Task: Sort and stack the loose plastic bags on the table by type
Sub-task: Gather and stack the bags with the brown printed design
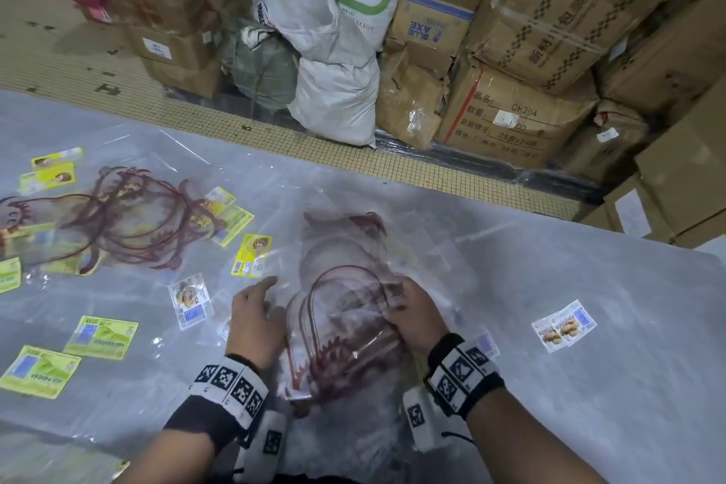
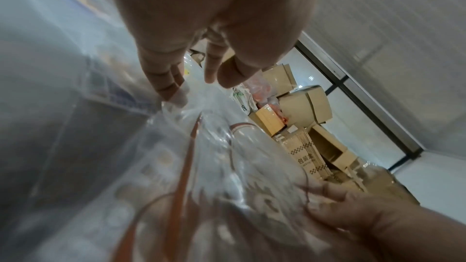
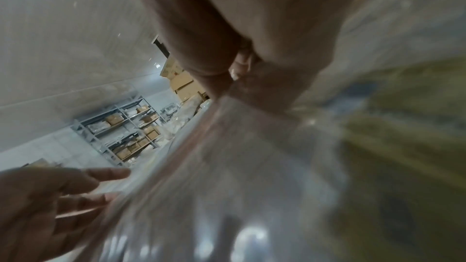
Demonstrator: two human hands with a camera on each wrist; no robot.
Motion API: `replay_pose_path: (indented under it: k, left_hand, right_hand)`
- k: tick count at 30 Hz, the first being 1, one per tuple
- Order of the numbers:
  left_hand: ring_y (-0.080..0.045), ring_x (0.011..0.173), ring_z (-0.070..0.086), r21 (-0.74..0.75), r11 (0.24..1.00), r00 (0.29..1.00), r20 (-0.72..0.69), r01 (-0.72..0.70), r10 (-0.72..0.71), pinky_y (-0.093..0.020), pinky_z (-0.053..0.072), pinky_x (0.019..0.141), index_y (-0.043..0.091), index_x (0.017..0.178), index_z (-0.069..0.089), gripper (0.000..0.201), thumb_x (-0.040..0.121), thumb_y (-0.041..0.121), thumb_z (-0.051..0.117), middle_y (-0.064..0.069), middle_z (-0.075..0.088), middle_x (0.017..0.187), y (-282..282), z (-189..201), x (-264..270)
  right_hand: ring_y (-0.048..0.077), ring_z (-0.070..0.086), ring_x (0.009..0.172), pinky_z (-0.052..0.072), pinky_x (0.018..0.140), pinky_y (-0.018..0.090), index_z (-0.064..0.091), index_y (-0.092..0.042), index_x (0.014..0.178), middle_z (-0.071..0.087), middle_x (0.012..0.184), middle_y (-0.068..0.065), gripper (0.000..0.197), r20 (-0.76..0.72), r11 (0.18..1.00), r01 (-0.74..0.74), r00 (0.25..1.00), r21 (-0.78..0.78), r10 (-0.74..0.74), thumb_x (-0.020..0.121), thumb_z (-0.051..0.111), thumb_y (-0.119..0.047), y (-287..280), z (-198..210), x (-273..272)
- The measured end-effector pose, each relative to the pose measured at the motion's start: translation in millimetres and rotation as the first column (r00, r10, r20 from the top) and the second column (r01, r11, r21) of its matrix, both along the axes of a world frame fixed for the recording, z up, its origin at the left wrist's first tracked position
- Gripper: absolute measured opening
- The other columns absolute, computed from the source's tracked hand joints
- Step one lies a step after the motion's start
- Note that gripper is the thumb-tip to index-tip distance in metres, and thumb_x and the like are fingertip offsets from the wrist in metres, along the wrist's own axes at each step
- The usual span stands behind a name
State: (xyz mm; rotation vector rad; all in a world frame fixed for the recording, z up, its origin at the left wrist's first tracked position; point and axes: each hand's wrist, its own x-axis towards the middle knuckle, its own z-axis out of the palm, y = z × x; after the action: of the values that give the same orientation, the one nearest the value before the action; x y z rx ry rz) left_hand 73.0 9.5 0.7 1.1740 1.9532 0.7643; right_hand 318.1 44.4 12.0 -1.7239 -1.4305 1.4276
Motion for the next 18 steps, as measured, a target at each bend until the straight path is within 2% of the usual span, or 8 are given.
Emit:
replay_pose_path:
  k: [2,3,4,6,9,11,15,18]
  left_hand:
    - [-0.026,0.07,0.063,0.012,0.998,0.996,0.065,-0.055,0.054,-0.028,0.057,0.067,0.017,0.138,0.049,0.05,0.089,0.01,0.054,-0.03,0.057,0.117,0.6,-2.1,-2.1]
    - [-0.023,0.067,0.064,0.014,0.997,0.994,0.088,-0.073,0.071,-0.027,0.057,0.064,0.02,0.138,0.048,0.053,0.087,0.017,0.061,-0.028,0.06,0.114,0.2,-2.2,-1.9]
    - [-0.021,0.074,0.065,0.005,0.996,0.991,0.103,-0.084,0.083,-0.032,0.058,0.072,0.023,0.138,0.047,0.058,0.084,0.024,0.067,-0.022,0.06,0.114,-0.4,-2.9,-2.1]
    - [-0.021,0.09,0.062,-0.015,0.997,0.99,0.112,-0.081,0.082,-0.038,0.053,0.088,0.022,0.136,0.049,0.061,0.081,0.021,0.076,-0.012,0.058,0.116,-2.6,1.8,1.3]
    - [-0.021,0.094,0.063,0.032,0.998,0.992,0.117,-0.047,0.043,-0.039,0.051,0.091,0.023,0.122,0.061,0.047,0.079,0.008,0.075,-0.003,0.066,0.11,-5.3,3.7,5.4]
    - [-0.02,0.097,0.064,0.055,0.998,0.995,0.094,-0.032,0.027,-0.033,0.051,0.086,0.028,0.111,0.067,0.042,0.079,0.002,0.07,0.003,0.07,0.107,-6.2,1.5,5.1]
    - [0.002,0.08,0.063,0.105,0.99,0.979,0.191,-0.096,0.075,-0.011,0.048,0.065,0.03,0.111,0.067,0.053,0.079,-0.011,0.058,0.005,0.066,0.104,-7.9,4.2,5.1]
    - [-0.011,0.063,0.064,0.16,0.984,0.961,0.276,-0.074,0.028,-0.021,0.052,0.056,0.043,0.104,0.064,0.061,0.08,-0.013,0.058,-0.002,0.068,0.083,-8.6,6.8,2.4]
  right_hand:
    - [0.008,0.058,0.075,0.045,0.061,0.018,0.055,-0.026,0.122,0.064,0.099,-0.005,0.044,0.077,0.998,0.046,0.996,0.03,-0.048,0.084,0.059,-0.003,-2.2,-1.3,-6.6]
    - [0.006,0.059,0.074,0.045,0.062,0.017,0.054,-0.025,0.124,0.065,0.101,-0.004,0.043,0.114,0.997,0.068,0.991,0.044,-0.072,0.086,0.059,-0.004,-3.0,-2.8,-9.4]
    - [0.005,0.06,0.077,0.048,0.066,0.019,0.053,-0.025,0.125,0.066,0.103,-0.004,0.042,0.139,0.995,0.08,0.987,0.056,-0.087,0.088,0.059,-0.006,-4.6,-1.1,-12.3]
    - [0.008,0.063,0.088,0.054,0.08,0.027,0.05,-0.025,0.129,0.065,0.11,-0.005,0.043,0.172,0.994,0.075,0.981,0.076,-0.087,0.089,0.061,-0.012,-7.3,-0.4,-17.6]
    - [0.017,0.06,0.11,0.05,0.096,0.034,0.044,-0.028,0.14,0.059,0.126,-0.006,0.051,0.197,0.997,-0.006,0.98,0.079,-0.009,0.092,0.061,-0.017,-10.1,-0.8,-21.9]
    - [0.016,0.055,0.116,0.045,0.101,0.029,0.039,-0.026,0.146,0.056,0.127,-0.006,0.058,0.213,0.994,-0.071,0.976,0.078,0.053,0.093,0.059,-0.015,-11.3,2.5,-22.5]
    - [0.012,0.058,0.097,0.049,0.089,0.024,0.039,-0.026,0.147,0.061,0.108,-0.005,0.057,0.289,0.981,-0.125,0.954,0.147,0.078,0.095,0.058,-0.015,-12.7,5.3,-23.8]
    - [0.015,0.058,0.107,0.049,0.092,0.025,0.04,-0.023,0.147,0.06,0.119,0.001,0.055,0.34,0.974,-0.126,0.939,0.188,0.056,0.094,0.058,-0.019,-11.8,0.6,-28.4]
